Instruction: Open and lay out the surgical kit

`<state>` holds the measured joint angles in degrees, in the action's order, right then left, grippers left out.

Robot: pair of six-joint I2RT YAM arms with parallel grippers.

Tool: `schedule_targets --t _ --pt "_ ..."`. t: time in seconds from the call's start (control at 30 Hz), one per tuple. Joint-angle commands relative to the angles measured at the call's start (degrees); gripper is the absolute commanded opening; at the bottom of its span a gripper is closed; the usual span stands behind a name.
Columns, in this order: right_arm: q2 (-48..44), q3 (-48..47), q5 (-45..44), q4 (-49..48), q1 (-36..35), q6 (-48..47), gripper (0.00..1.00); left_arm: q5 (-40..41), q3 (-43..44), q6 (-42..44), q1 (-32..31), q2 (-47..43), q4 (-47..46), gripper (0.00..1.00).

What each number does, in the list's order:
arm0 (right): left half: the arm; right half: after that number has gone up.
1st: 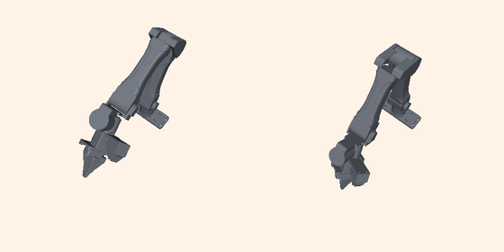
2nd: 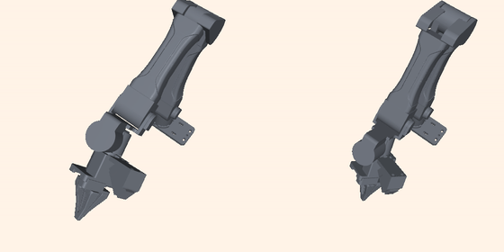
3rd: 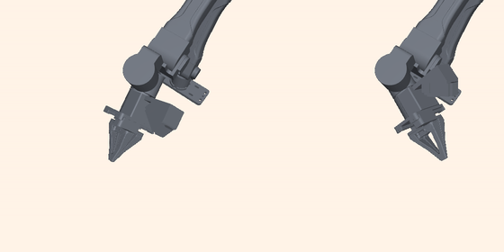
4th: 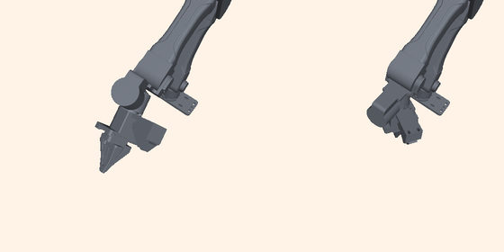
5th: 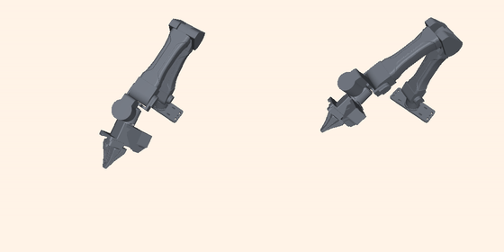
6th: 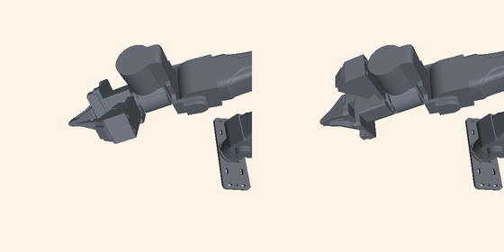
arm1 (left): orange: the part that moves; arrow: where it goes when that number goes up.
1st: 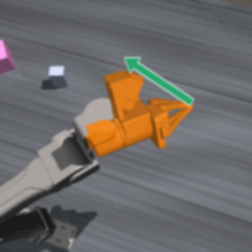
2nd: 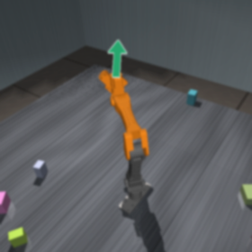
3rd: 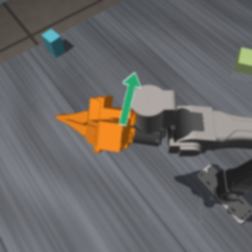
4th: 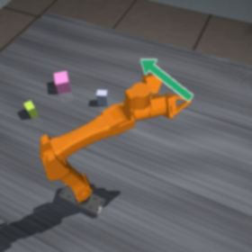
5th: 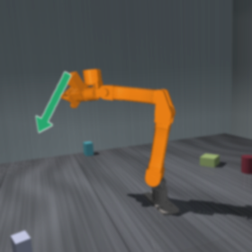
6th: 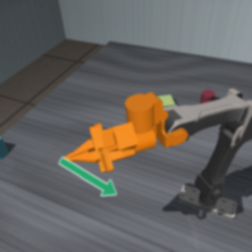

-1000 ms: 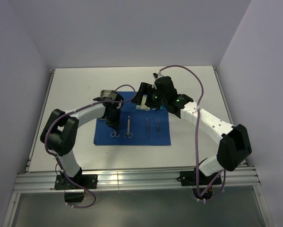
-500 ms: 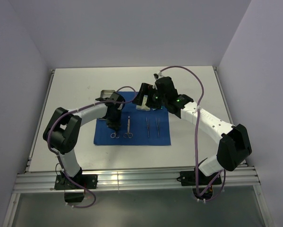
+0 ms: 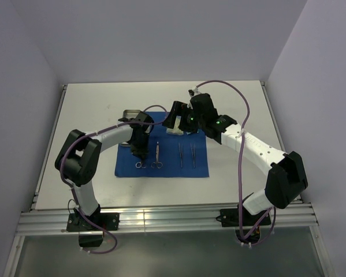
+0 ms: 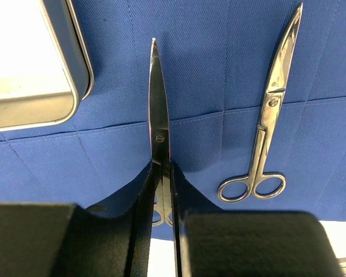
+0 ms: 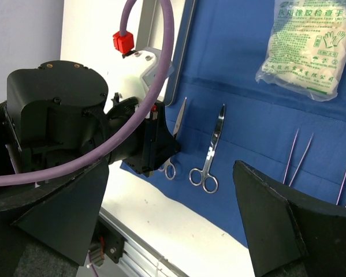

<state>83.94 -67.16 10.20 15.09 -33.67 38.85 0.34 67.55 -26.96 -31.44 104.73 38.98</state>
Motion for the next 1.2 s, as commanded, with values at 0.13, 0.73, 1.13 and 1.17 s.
schedule_targets --t 0.13,0.73,1.13,1.17 --pt "-0.80 0.01 0.26 -0.59 0.62 -1.06 0.95 0.28 2.06 -1.08 -0.55 1.44 -0.57 0.22" --pt "-0.88 0.01 0.44 -1.12 0.71 -1.14 0.96 0.10 2.50 -1.25 -0.55 1.27 -0.40 0.19" --pt "-0.97 0.27 0.88 -1.47 0.71 -1.06 0.95 0.45 3.55 -1.60 -0.46 1.36 0.31 0.08" --pt "-0.97 0.27 0.79 -1.47 0.71 -1.06 0.95 0.45 3.64 -1.60 -0.55 1.27 0.31 0.07"
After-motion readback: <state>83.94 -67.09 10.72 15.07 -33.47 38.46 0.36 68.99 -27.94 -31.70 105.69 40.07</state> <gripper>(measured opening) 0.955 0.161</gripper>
